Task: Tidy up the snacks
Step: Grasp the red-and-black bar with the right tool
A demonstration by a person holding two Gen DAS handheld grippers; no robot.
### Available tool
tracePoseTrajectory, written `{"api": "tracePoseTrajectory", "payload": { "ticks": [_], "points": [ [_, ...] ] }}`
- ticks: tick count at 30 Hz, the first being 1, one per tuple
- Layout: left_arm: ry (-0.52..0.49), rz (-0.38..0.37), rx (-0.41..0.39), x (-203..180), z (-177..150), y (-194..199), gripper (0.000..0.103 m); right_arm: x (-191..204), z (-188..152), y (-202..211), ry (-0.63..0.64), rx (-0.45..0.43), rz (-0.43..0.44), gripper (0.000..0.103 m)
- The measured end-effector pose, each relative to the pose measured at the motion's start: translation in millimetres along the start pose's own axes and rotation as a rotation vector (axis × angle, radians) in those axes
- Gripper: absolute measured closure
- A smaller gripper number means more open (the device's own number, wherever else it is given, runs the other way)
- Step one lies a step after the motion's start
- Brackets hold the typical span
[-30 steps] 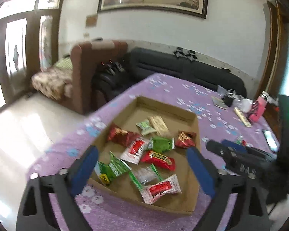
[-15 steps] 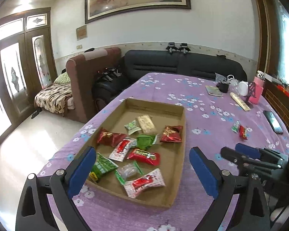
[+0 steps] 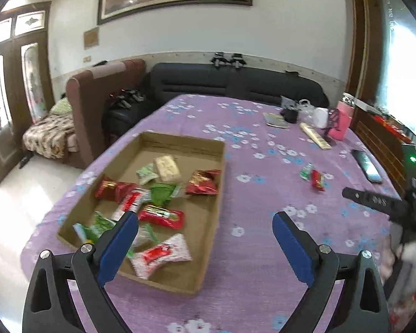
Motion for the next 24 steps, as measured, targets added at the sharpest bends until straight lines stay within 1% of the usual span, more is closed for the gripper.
{"api": "tracePoseTrajectory", "payload": {
  "ticks": [2,4,6,8,11,14,15,16,17,19,21,24],
  "points": [
    [-0.005,-0.031,0.011,-9,-2,-3,0.004,-14,9,-10,-0.046,0.019,0.001,0.056],
    [-0.012,-0.055,0.023,-17,-5,-6,0.004,-19,16,-22,-0.078,0.031,0.005,0.056],
    [-0.022,-0.073,0.034,-23,-8,-8,0.004,-15,24,-33,-0.084,0.034,0.020,0.056],
    [-0.032,-0.090,0.046,-30,-10,-11,0.004,-6,31,-44,-0.068,0.027,0.014,0.056],
    [-0.047,-0.115,0.059,-40,-13,-14,0.004,3,40,-67,-0.014,0.037,-0.027,0.056],
    [-0.052,-0.118,0.064,-43,-13,-17,0.004,6,42,-91,0.020,0.075,-0.100,0.057],
    [-0.049,-0.115,0.064,-43,-13,-19,0.004,5,42,-96,0.025,0.076,-0.116,0.060],
    [-0.047,-0.119,0.067,-44,-11,-21,0.004,5,42,-95,0.037,0.063,-0.133,0.077],
    [-0.042,-0.147,0.078,-47,-10,-23,0.004,6,41,-95,0.050,0.065,-0.133,0.085],
    [-0.025,-0.222,0.099,-56,-6,-28,0.004,6,38,-88,0.067,0.057,-0.134,0.085],
    [-0.047,-0.262,0.105,-68,0,-32,0.004,1,37,-78,0.082,0.045,-0.155,0.085],
    [-0.092,-0.277,0.128,-89,14,-50,0.004,-13,40,-63,0.057,0.018,-0.151,0.085]
  ]
}}
Point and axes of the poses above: each gripper's, at about its wrist camera, not at the fingertips, and y roughly against the way its jaws point, x to its left, z to its top, the point moved 7 cm from there along -y, roughly the way its jaws point, and after that the axes turned 1 degree about -x, right-handed, at the moved point
